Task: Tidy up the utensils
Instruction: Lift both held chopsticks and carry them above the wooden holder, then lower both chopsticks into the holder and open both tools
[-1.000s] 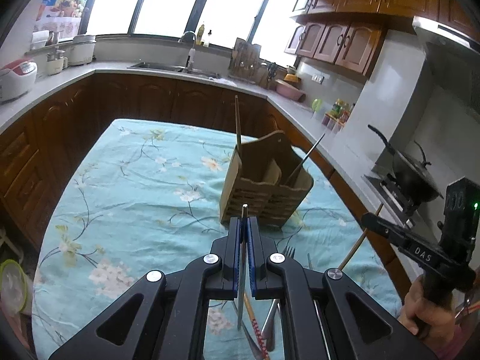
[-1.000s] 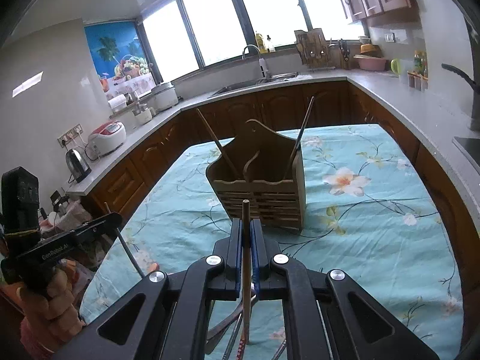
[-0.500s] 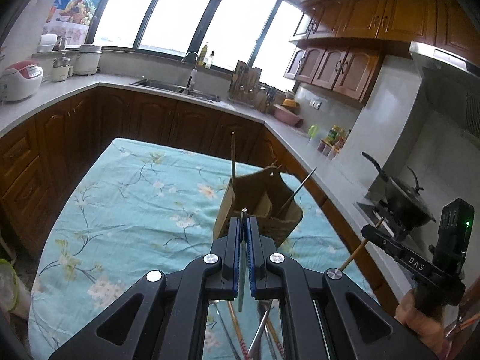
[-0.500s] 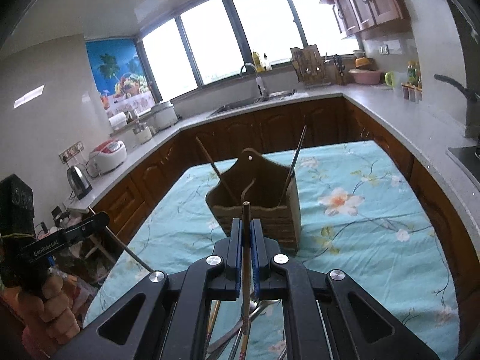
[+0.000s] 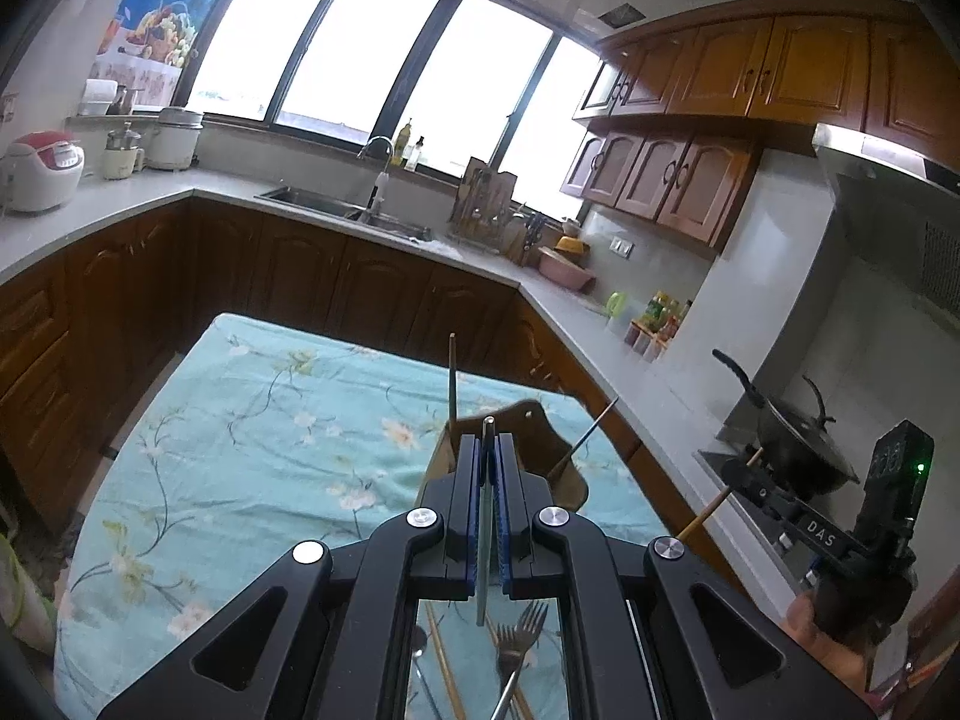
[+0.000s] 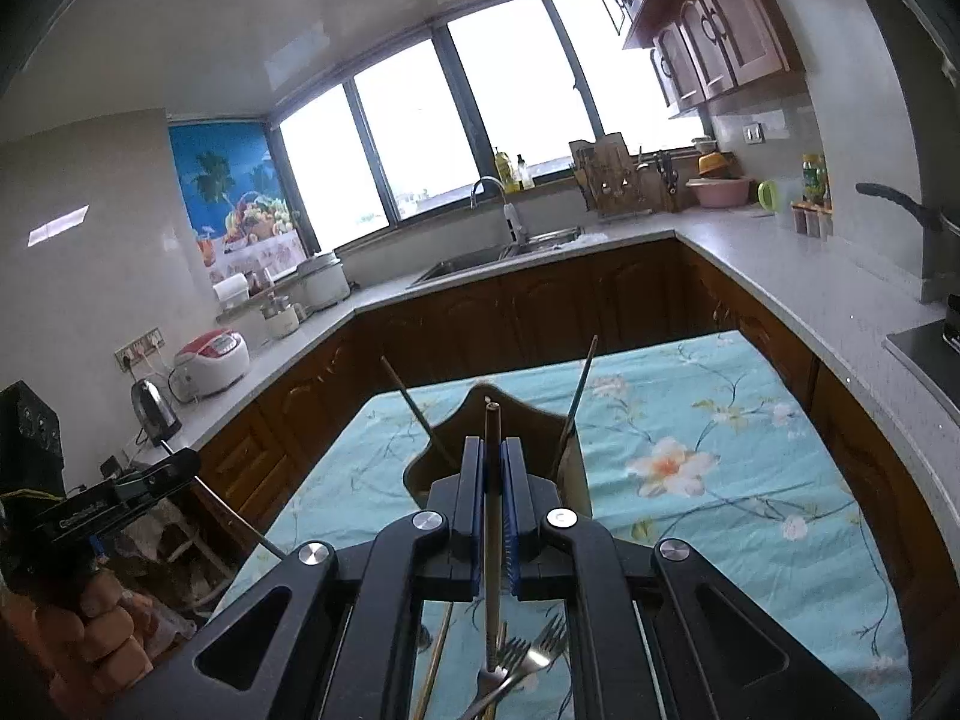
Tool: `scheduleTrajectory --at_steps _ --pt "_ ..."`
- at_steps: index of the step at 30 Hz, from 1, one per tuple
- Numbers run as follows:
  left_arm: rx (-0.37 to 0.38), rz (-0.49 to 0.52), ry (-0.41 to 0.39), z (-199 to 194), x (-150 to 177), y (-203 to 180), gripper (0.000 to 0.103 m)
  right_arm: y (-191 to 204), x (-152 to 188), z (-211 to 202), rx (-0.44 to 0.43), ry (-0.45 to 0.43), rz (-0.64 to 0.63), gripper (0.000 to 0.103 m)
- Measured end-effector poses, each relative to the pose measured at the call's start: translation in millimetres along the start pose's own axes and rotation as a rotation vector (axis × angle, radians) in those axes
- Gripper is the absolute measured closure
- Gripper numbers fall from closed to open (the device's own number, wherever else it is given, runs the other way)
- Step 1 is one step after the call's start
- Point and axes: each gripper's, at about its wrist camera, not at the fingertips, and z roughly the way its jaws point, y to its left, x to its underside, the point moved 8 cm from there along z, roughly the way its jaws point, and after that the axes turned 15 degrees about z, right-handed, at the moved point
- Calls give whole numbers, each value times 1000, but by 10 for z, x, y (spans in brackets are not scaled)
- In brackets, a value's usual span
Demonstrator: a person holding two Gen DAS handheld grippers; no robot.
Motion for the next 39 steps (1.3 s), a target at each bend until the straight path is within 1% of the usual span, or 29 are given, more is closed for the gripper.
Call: scheduleTrajectory --at_steps 9,14,24,27,30,34,36,39 --pt "19 -11 -44 110 -85 39 100 5 -210 45 -21 -51 10 98" --pt "19 -15 -80 230 -207 99 100 -9 -360 63 -27 -84 16 98" --pt "2 -8 -161 572 -475 186 100 -32 -740 156 -31 -181 36 98" --pt "-13 -6 -179 718 -487 227 100 -51 -861 218 -31 -214 41 98" --pt "-18 -13 -177 899 -446 258 100 -95 -940 327 -22 -233 43 98" --pt "-7 -36 -168 1192 -328 300 100 -188 -918 507 -10 -230 50 98" --pt "-15 -40 -155 1318 -266 309 100 -267 -849 631 -3 -207 69 98" --pt "-17 -56 -115 1544 -163 355 100 -371 -727 767 8 -179 85 98"
